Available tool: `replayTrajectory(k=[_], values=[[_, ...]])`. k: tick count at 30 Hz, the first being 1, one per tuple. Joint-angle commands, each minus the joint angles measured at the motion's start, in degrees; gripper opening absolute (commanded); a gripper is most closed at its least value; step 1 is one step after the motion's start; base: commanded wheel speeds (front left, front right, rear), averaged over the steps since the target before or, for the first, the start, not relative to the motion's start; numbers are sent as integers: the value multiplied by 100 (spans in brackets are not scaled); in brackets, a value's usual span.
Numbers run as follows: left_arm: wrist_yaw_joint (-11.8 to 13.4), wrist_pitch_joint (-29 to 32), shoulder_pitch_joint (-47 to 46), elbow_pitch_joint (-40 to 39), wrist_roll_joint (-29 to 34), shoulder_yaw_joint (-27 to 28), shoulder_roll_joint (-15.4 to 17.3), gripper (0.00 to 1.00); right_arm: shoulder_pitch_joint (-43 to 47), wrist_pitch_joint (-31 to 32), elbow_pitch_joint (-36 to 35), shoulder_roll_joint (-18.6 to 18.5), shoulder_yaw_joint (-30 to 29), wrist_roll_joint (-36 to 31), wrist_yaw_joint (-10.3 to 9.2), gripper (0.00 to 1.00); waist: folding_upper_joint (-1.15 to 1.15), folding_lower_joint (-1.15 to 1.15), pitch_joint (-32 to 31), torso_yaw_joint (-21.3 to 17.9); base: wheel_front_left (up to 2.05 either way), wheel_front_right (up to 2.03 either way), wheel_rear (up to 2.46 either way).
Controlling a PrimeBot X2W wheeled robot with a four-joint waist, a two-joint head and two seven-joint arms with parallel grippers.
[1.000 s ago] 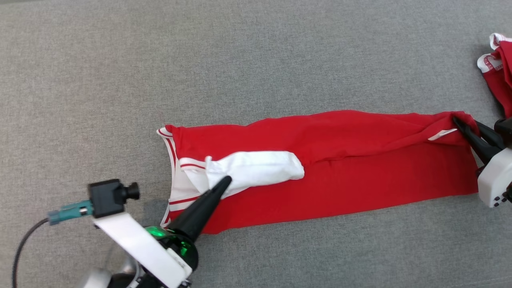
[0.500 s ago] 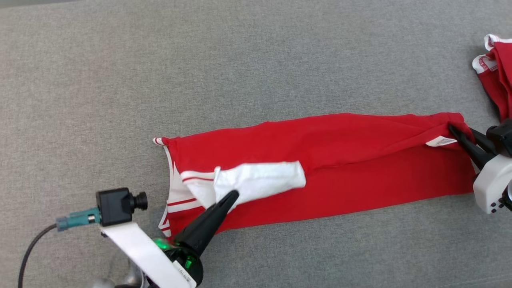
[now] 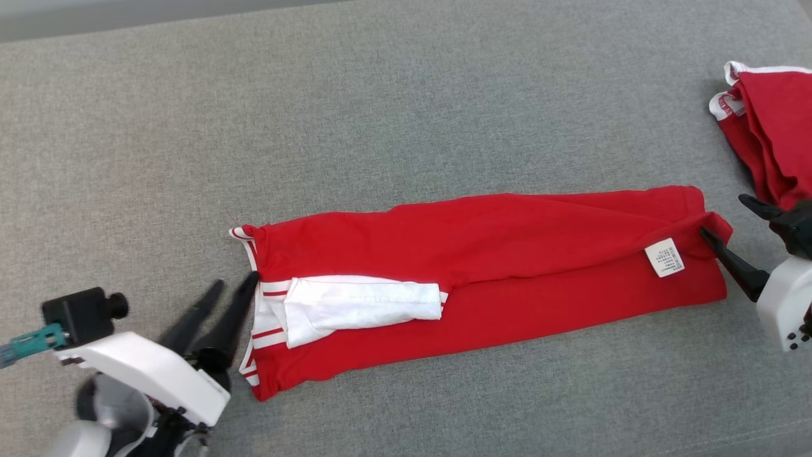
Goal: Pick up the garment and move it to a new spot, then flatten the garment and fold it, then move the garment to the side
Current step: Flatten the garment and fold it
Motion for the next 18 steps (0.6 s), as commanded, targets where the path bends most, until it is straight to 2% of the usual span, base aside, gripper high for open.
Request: replayTrajectory(k=[1, 4, 6, 10, 15, 18], values=[[107, -165, 2, -83, 375, 19, 214, 100, 139, 76, -111, -87, -86, 204, -2, 100, 0, 0, -71, -14, 0, 0, 0], [440, -894, 4, -290, 1343, 104, 408, 100, 257, 193, -340, -207, -594, 850, -2, 100, 0, 0, -116, 6, 0, 0, 0], [720, -1488, 67, -361, 1874, 199, 344, 100, 442, 331, -480, -155, -977, 1381, -1, 100, 0, 0, -140, 40, 0, 0, 0], [991, -2272, 158, -283, 2698, 149, 91, 100, 665, 741, -476, 25, -1553, 2020, -2, 100, 0, 0, -160, 188, 0, 0, 0], [907, -2440, 238, 64, 3539, 154, -594, 100, 901, 1190, -1, 509, -1896, 2047, -2, 100, 0, 0, -148, 445, 0, 0, 0], [633, -2443, 407, 185, 4106, 401, -1106, 100, 1001, 1396, 441, 760, -2026, 1832, -2, 100, 0, 0, -132, 592, 0, 0, 0]])
